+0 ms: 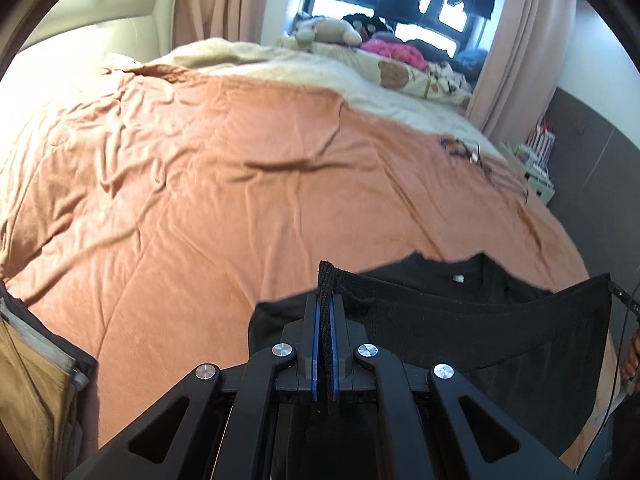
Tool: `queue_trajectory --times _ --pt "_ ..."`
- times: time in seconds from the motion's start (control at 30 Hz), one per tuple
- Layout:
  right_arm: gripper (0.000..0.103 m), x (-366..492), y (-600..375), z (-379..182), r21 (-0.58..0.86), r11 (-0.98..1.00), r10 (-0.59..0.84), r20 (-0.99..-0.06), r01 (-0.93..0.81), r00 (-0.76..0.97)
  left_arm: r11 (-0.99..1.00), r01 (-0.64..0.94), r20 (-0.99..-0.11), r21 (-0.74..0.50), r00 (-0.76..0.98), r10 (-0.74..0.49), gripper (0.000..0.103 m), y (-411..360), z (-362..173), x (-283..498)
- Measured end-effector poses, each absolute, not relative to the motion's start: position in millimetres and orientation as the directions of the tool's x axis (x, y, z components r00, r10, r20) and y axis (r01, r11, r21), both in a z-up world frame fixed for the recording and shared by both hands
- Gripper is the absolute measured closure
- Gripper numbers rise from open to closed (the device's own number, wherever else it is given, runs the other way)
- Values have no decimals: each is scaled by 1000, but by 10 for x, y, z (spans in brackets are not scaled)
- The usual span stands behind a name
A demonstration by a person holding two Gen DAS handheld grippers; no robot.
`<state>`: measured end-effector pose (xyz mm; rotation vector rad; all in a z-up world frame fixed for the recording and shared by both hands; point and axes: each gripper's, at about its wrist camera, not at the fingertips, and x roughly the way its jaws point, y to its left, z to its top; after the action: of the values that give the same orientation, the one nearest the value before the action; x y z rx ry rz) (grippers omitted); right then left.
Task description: Fold small clothes
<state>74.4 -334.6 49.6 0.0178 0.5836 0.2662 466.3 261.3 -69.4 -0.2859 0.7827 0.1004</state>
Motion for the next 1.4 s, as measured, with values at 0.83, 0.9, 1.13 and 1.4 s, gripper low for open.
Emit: queue_trajectory --times 0.83,0.9,1.13,1.4 --pt "93 1749 -2937 -948 157 942 302 -778 -296 550 957 -226 -795 -182 607 -8 99 2810 -1265 4964" --pt "66 1816 -2919 -931 157 941 306 -777 -300 551 957 -226 -797 -182 604 -9 99 2812 -1291 4972" --pt "33 1863 -2821 -896 142 930 316 -779 -339 541 956 -228 -804 -185 595 -14 99 2828 -1364 4991" --pt "74 2115 -2899 -1039 213 922 354 -804 -324 478 952 -238 -810 -192 586 -17 99 2861 -1416 4995"
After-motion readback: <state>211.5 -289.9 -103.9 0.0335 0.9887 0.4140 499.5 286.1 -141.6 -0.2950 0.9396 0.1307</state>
